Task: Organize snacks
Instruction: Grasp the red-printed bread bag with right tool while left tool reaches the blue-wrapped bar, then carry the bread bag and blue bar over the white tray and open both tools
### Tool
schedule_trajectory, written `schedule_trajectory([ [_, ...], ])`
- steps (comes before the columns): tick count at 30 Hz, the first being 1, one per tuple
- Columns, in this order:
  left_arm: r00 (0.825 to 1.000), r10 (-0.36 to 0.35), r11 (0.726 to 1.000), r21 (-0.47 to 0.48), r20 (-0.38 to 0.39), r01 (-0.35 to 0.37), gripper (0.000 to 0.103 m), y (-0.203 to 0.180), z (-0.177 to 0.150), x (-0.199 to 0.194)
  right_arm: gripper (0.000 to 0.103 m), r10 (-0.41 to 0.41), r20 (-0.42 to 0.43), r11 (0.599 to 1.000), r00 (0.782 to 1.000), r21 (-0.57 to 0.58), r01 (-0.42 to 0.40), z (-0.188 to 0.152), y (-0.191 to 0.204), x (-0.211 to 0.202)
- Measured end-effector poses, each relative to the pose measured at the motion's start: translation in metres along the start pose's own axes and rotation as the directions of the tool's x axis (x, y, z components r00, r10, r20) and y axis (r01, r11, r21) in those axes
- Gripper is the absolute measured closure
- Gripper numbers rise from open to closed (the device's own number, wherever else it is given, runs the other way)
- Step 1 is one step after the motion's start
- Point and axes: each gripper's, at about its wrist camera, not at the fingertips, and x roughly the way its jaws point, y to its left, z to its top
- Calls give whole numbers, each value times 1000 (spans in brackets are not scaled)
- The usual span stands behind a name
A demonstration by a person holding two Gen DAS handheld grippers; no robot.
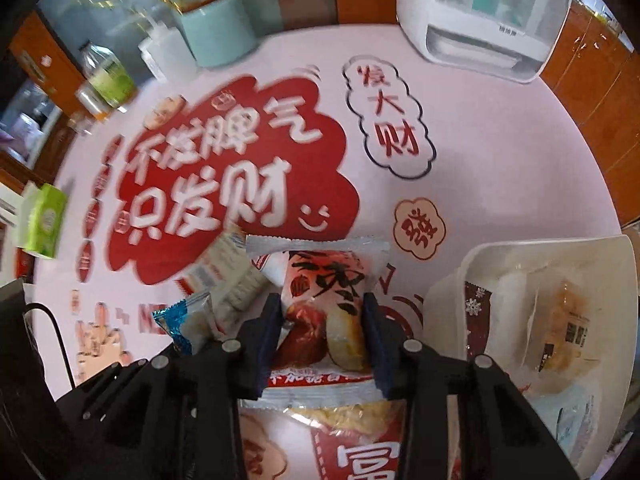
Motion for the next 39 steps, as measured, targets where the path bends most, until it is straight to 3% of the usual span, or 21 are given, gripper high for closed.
schedule_trajectory([
  [5, 995, -4, 999, 39, 96, 1, 85, 3, -10, -64, 63, 96, 81, 995, 992, -11, -96, -11, -2, -48],
  [11, 980, -41, 995, 97, 196, 22, 85, -8, -27, -138, 64, 212, 199, 977, 957, -44, -207, -36, -14, -116],
  [20, 954, -101, 981, 189, 281, 48, 85, -53, -54, -207, 63, 275, 317, 961, 908, -92, -260, -85, -38, -194],
  [31, 944, -153, 959, 276, 292, 70, 85, -130, -79, -223, 63, 266, 410, 964, 873, -84, -254, -123, -95, -242],
  [39, 937, -201, 936, 337, 284, 98, 85, -201, -91, -210, 63, 224, 436, 972, 872, -31, -234, -129, -153, -253],
])
